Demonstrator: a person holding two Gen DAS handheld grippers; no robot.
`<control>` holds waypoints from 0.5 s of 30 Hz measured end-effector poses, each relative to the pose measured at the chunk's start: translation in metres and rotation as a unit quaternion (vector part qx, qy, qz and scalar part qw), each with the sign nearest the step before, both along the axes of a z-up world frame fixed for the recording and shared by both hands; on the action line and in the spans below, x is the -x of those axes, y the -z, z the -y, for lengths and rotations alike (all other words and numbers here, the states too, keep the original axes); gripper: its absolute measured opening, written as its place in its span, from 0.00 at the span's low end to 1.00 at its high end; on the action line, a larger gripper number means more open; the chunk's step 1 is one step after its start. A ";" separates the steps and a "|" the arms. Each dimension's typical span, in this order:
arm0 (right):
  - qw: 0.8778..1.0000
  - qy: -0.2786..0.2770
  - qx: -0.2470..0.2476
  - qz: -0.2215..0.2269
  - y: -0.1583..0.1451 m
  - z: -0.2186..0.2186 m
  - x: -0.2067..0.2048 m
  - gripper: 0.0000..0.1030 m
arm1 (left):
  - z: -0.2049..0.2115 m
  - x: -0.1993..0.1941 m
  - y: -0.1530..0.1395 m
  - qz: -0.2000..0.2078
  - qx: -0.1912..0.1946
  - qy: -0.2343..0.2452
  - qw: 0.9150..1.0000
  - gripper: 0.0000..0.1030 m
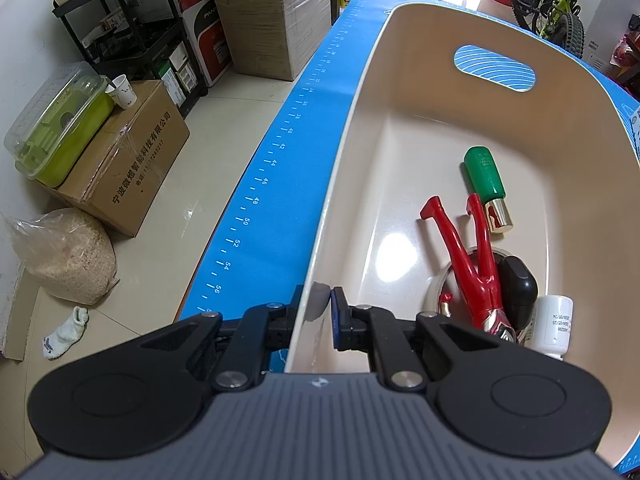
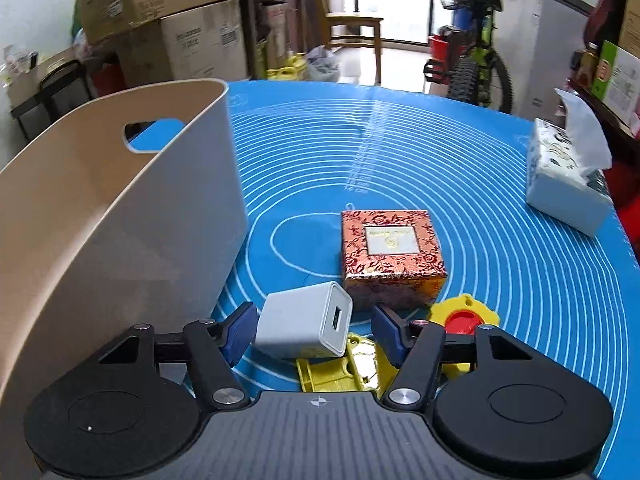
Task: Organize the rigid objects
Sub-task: 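Move the right tool to the white charger cube and grasp it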
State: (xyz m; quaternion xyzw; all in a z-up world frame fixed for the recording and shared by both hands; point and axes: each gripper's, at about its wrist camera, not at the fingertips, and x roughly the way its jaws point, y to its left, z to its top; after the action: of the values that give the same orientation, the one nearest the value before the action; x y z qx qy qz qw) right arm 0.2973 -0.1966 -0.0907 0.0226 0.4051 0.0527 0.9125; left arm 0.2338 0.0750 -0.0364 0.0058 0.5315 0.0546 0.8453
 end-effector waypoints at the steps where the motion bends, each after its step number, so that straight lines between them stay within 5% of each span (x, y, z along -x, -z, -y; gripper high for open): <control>1: 1.000 -0.001 -0.001 0.003 0.001 0.000 0.000 0.69 | 0.000 0.000 0.000 0.000 0.000 0.000 1.000 0.14; 7: 1.000 -0.002 -0.015 0.006 0.007 0.002 -0.003 0.66 | 0.000 0.000 0.000 0.000 -0.001 -0.002 1.000 0.14; 9: 1.000 -0.008 -0.019 0.011 0.007 0.002 -0.002 0.53 | 0.001 0.000 0.000 0.001 -0.002 -0.002 1.000 0.14; 15: 0.999 -0.019 -0.033 0.011 0.003 0.001 0.002 0.53 | 0.001 0.000 -0.001 0.001 -0.004 -0.003 1.000 0.14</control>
State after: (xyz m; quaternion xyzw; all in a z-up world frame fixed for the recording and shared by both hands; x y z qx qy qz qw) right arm 0.2955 -0.1975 -0.0936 0.0443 0.3933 0.0839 0.9145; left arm 0.2338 0.0737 -0.0354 0.0073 0.5304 0.0596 0.8456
